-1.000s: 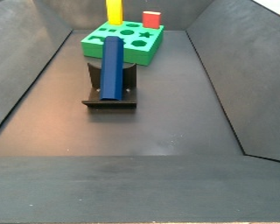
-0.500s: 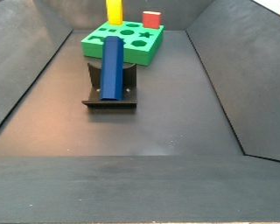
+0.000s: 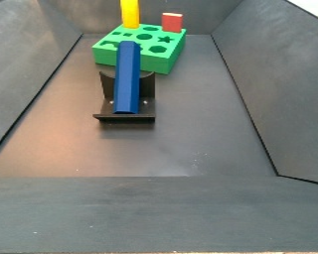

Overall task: Pick up the hexagon object. Move up. Place the hexagon object on the fixture. Regrasp the hexagon object. Move to above the board. Insert the hexagon object.
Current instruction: Regrasp the hexagon object.

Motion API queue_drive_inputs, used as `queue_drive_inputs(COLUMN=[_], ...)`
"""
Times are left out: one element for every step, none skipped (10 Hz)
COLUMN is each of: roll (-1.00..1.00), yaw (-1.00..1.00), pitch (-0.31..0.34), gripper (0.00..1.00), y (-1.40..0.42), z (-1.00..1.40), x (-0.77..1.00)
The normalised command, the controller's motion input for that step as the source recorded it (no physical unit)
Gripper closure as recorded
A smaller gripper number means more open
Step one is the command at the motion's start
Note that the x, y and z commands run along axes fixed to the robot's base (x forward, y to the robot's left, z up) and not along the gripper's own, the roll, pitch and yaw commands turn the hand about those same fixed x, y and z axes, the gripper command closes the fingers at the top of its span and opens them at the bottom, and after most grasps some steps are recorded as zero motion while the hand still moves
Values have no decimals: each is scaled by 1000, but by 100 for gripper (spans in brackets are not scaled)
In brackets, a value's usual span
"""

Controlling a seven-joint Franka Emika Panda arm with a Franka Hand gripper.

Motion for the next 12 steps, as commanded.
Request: queue_drive_inputs(roll=[1000,942,816,564,383,233,197,169,207,200,173,133], yaw=[106,154,170,195,212,219,218,207,168,143,124,113], pitch=[182,207,199,167,141,94,71,32,46,33,-10,-36], gripper=[0,0,0,0,0,0,0,0,0,0,0,0], y=[-46,-48,-50,-53,-50,-36,-38,-45,44,44,38,33], z=[-6,-8,-5,-8,-8,3,1,-9,-1000,-1000,-1000,-1000], x=[99,103,103,107,104,93,85,79,31,35,46,55])
